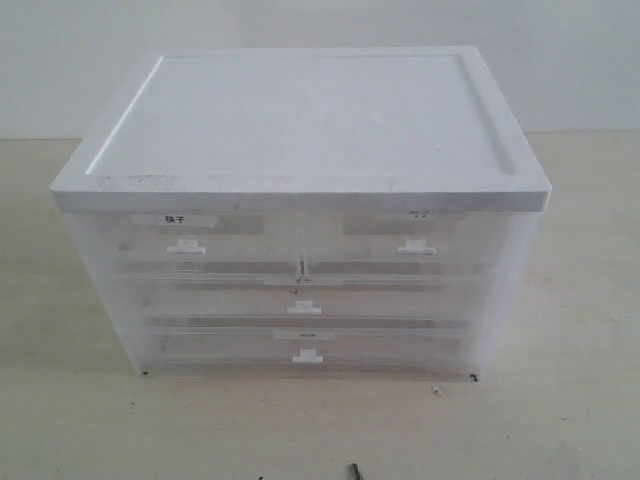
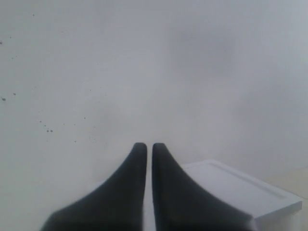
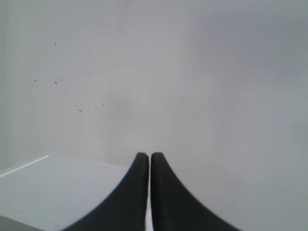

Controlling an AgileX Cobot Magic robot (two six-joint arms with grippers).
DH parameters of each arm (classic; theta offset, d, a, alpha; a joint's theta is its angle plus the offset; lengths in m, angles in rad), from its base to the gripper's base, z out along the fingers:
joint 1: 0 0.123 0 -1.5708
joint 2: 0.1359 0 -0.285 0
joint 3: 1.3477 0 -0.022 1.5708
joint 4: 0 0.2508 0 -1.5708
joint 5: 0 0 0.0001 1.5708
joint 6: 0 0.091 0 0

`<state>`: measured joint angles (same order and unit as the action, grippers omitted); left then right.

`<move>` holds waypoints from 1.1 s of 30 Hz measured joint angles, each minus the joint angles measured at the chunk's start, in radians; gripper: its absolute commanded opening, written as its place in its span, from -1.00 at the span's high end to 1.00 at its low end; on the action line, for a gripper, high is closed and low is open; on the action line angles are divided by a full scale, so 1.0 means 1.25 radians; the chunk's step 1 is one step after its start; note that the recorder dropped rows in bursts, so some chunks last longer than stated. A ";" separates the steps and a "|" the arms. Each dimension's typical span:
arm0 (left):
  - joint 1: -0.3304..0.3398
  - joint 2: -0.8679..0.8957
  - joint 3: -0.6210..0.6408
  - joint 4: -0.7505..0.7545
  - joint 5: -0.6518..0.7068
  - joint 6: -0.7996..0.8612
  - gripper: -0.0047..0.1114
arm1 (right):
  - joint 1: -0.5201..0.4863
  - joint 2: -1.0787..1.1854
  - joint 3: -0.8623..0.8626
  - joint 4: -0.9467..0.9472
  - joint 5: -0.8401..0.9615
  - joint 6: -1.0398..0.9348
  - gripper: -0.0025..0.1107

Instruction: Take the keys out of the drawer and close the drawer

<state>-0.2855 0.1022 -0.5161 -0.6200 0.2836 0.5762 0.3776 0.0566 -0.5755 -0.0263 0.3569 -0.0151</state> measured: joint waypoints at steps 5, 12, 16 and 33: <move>0.000 -0.049 0.000 0.000 0.028 0.000 0.84 | 0.000 0.000 0.000 -0.001 -0.011 0.012 0.96; 0.000 -0.078 0.000 0.002 0.033 0.000 0.84 | 0.000 -0.004 0.001 -0.001 -0.016 0.012 0.96; 0.000 -0.078 0.000 0.002 0.036 0.000 0.84 | 0.000 -0.008 0.001 -0.001 -0.015 0.012 0.96; 0.000 -0.078 0.006 0.006 0.035 0.000 0.84 | 0.000 -0.008 0.001 -0.001 0.026 0.012 0.96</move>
<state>-0.2855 0.0046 -0.5085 -0.6120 0.3272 0.5762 0.3776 0.0460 -0.5740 -0.0270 0.3888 0.0000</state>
